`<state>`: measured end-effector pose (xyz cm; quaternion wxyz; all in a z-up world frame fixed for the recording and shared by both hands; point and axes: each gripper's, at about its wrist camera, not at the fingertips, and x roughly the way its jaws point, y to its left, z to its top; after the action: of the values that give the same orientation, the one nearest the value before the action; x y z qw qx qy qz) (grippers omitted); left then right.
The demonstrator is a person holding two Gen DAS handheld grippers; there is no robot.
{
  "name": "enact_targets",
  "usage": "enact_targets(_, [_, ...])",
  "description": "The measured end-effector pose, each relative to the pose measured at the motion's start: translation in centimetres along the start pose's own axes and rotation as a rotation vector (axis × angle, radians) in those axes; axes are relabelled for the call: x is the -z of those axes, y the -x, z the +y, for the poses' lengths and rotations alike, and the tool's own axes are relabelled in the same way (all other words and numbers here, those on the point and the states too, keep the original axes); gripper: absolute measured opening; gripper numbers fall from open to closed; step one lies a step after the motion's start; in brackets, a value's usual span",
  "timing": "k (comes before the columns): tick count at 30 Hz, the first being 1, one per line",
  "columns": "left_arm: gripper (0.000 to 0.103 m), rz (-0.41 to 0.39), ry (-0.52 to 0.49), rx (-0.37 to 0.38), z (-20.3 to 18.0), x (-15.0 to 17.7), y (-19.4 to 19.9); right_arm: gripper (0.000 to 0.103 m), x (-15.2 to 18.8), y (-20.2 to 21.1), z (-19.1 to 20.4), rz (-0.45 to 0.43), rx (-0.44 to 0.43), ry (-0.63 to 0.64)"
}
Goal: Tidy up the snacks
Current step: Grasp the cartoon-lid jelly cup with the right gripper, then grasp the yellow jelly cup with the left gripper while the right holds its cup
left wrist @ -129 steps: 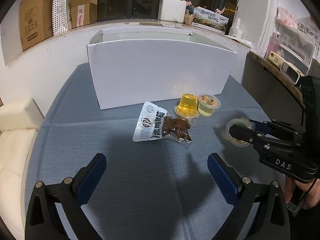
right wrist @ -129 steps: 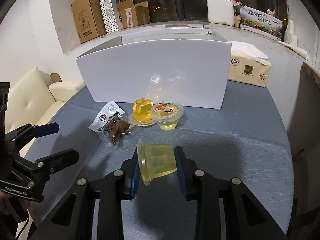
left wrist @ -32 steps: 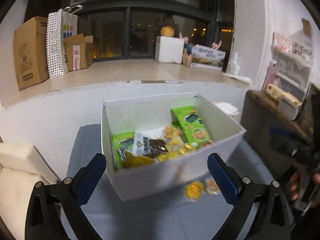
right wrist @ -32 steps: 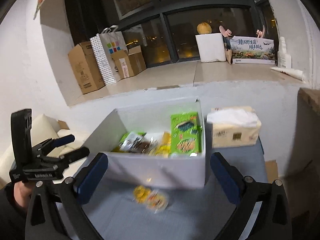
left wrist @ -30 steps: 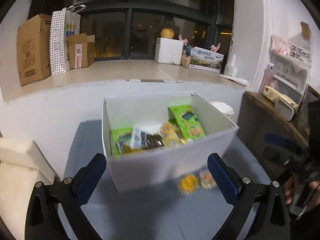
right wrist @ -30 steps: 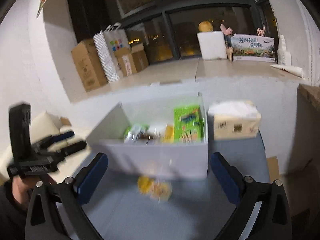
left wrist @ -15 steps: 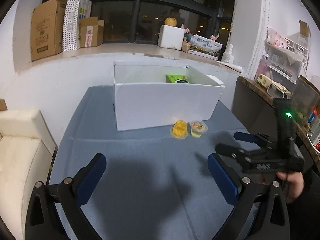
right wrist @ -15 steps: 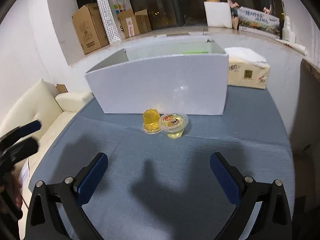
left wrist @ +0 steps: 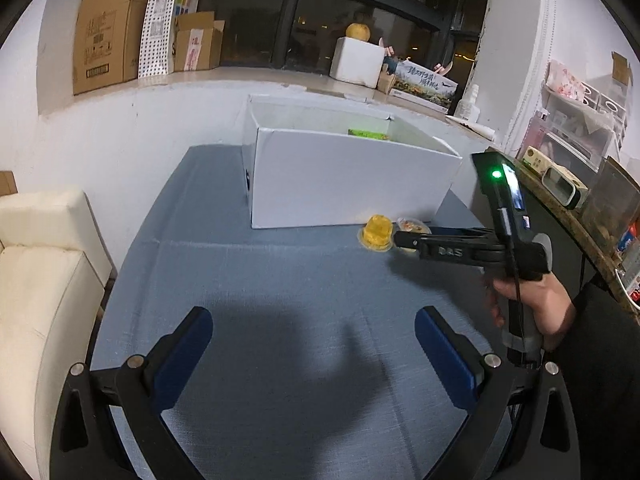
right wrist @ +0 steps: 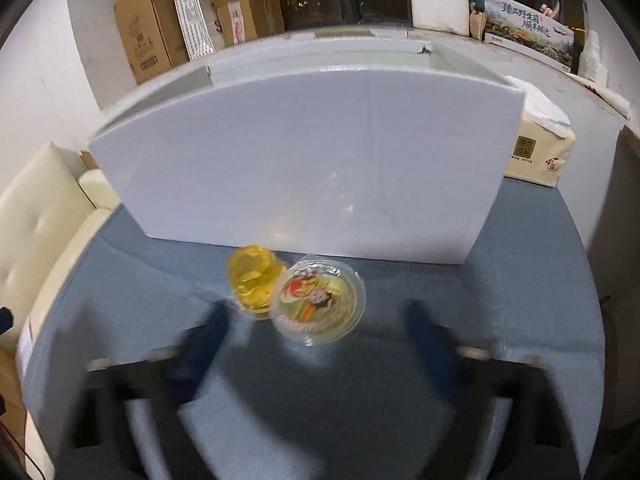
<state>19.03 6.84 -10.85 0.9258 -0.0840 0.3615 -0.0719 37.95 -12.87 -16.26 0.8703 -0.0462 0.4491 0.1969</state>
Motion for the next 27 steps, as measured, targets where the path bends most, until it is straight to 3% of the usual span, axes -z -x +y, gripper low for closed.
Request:
enact_targets(2, [0.103,0.007,0.0,0.0,0.0,0.1,-0.4,0.033,0.0,-0.3,0.0,0.008,0.001,0.005])
enact_targets(9, [0.103,0.023,-0.017,0.015,-0.9,-0.2,-1.7,0.034,0.6,1.1,-0.6,-0.041,-0.045,-0.005])
enact_targets(15, [0.103,0.038,-0.044,0.016,-2.4,-1.4,-3.8,0.034,1.9,4.9,-1.2,-0.114,-0.075,-0.031])
enact_targets(23, [0.103,0.101,-0.091,-0.02,-6.1,-3.5,-10.5,0.034,5.4,11.5,-3.2,-0.18,-0.103,-0.085])
enact_targets(27, [0.103,0.105,-0.13,-0.049,-8.0,-4.5,-13.5,0.034,6.5,13.7,-4.9,-0.204,-0.061,-0.085])
